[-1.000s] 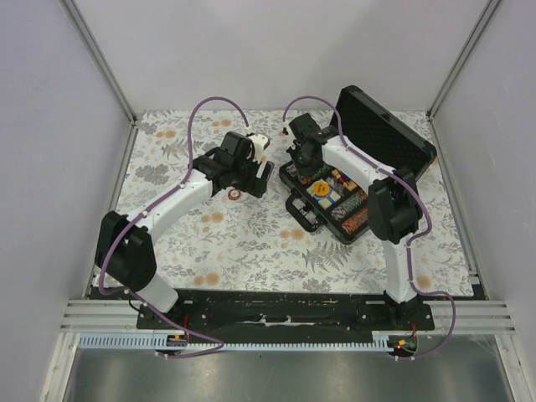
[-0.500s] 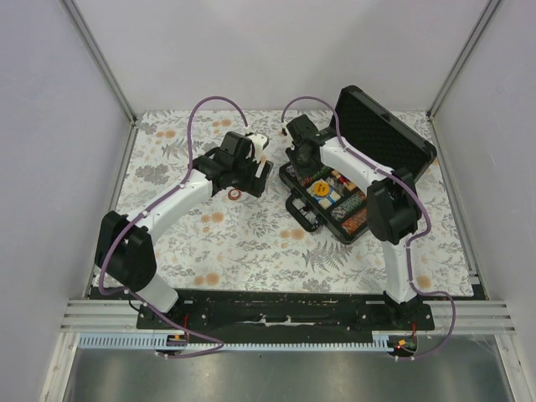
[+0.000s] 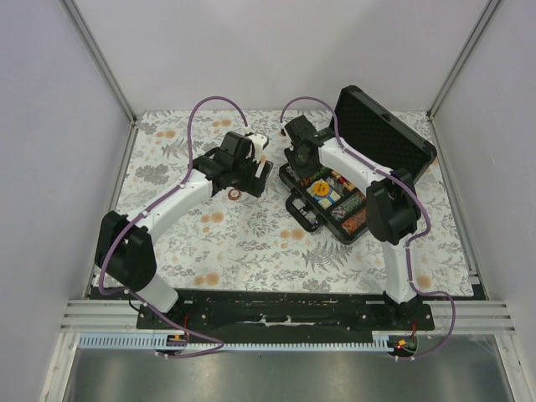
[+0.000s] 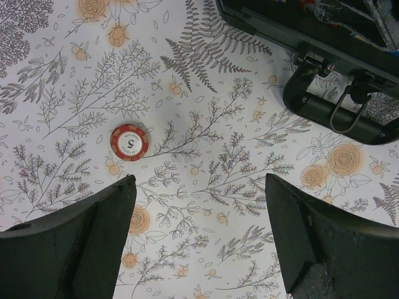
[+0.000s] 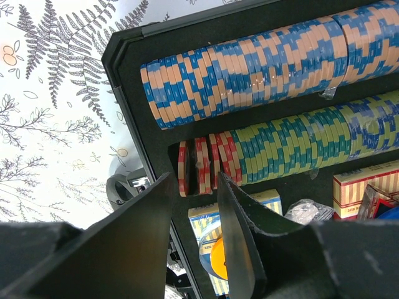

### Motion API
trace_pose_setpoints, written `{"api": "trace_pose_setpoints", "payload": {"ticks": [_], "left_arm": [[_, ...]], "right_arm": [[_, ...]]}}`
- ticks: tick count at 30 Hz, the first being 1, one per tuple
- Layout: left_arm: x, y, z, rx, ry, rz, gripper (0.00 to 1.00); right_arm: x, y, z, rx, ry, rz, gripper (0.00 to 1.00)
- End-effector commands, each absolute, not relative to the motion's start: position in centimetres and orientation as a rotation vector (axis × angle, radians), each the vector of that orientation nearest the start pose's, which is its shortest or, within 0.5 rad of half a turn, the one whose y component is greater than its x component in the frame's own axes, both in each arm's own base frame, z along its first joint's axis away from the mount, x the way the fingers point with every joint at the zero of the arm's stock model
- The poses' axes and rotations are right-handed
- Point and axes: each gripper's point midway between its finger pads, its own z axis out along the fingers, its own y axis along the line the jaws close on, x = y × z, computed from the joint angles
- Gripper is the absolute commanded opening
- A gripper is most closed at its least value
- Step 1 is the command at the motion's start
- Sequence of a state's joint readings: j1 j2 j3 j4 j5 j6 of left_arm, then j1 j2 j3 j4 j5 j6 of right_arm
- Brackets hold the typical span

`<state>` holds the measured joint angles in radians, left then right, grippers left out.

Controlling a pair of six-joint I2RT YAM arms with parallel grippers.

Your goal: Pack up texas hold em set

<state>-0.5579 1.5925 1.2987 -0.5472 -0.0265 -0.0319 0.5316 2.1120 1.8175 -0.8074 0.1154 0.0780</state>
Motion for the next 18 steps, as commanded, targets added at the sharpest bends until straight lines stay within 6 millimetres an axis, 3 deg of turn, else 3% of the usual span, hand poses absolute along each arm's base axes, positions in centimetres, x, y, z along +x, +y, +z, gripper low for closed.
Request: {"api": "trace_pose_setpoints", "payload": {"ticks": [1,13,18], "left_arm": [[35.7,-21.3,16.2,0.634,2.303,-0.213,0.89],[35.7,-21.1,16.1,0.630,2.306,-0.201,0.89],[35.7,-21.0,16.1,0.627,2.305,-0.194,0.89]], "right_arm": [[45.1,21.0,11.1,-0.465,2.488,-0.079,0.42],[45.8,19.9,12.5,-0.373,2.441,-0.140,0.30],[45.8,20.5,13.3,-0.378,2.427,-0.099,0.29]]}}
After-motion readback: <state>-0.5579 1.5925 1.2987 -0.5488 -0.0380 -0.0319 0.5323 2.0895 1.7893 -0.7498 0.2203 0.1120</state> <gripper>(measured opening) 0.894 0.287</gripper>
